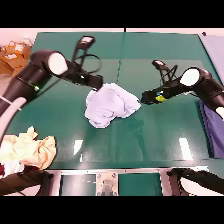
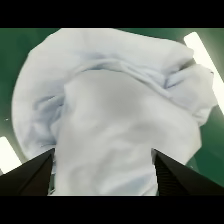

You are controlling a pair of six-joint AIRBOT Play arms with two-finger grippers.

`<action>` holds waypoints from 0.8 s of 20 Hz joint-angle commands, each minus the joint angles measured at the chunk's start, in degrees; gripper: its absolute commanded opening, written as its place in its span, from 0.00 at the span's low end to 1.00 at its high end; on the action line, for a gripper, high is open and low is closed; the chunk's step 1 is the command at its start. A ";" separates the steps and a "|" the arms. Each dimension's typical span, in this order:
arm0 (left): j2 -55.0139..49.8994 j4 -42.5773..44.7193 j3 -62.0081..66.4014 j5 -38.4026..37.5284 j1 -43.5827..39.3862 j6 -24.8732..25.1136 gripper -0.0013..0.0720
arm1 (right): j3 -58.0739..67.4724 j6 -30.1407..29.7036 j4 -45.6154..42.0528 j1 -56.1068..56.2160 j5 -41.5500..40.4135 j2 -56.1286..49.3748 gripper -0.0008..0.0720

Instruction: Fold the shirts.

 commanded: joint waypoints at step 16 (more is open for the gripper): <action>-10.69 -50.31 -24.87 15.82 15.67 25.11 0.99 | 4.44 -8.41 31.54 -14.75 -4.92 -31.15 0.57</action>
